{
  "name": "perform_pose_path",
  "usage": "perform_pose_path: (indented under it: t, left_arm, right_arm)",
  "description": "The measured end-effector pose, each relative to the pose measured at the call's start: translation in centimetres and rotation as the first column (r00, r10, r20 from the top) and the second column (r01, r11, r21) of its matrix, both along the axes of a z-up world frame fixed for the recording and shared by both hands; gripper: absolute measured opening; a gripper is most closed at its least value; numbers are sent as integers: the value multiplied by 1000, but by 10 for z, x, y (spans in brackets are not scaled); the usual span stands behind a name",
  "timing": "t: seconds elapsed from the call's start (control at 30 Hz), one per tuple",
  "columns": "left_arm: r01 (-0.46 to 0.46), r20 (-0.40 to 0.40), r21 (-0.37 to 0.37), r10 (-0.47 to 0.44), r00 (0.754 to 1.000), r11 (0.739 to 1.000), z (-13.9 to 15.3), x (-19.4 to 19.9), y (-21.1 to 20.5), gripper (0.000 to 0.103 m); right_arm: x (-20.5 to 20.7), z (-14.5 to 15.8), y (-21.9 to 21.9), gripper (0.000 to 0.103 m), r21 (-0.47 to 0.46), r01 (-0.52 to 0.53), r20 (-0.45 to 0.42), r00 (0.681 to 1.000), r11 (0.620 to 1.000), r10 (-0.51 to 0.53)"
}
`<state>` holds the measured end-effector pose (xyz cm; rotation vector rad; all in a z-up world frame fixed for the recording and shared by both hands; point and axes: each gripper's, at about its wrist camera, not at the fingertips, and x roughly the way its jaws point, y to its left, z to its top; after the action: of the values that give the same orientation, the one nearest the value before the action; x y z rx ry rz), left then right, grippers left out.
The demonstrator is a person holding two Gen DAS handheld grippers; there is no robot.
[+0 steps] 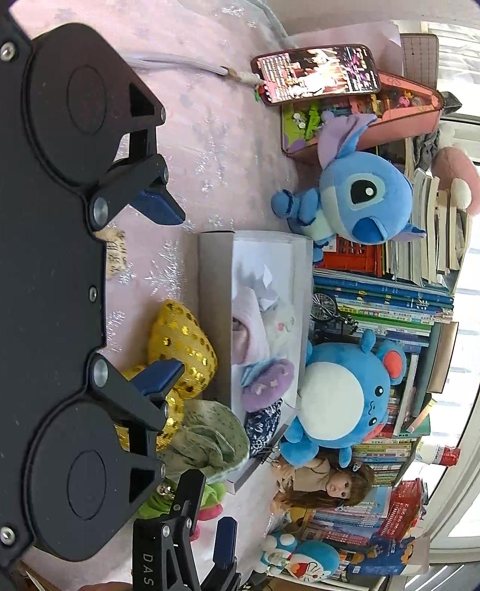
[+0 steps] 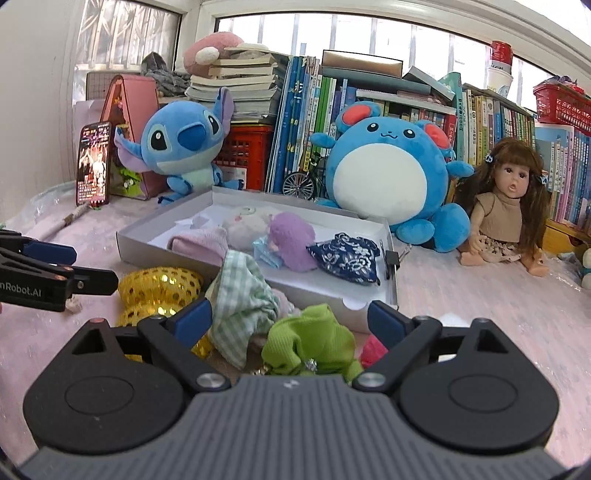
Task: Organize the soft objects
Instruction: 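Move the left tool to the beige printed packet while the right tool approaches the green scrunchie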
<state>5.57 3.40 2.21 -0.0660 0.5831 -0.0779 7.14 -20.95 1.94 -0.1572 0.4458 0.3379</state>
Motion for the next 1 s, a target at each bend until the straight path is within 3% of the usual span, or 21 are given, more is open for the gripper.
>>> perform_pose_path:
  t: [0.7,1.0]
  left_arm:
    - [-22,-34,31,23,999,999,-17,-20,7,79]
    - [-34,-41,27,35,999,999,-18,-26,13,68]
  right_arm:
    - [-12,-12,-13,97,19,45,-27,999,999,-44]
    - [-16,-13,-20,97,25,71,-28,997,997,-71]
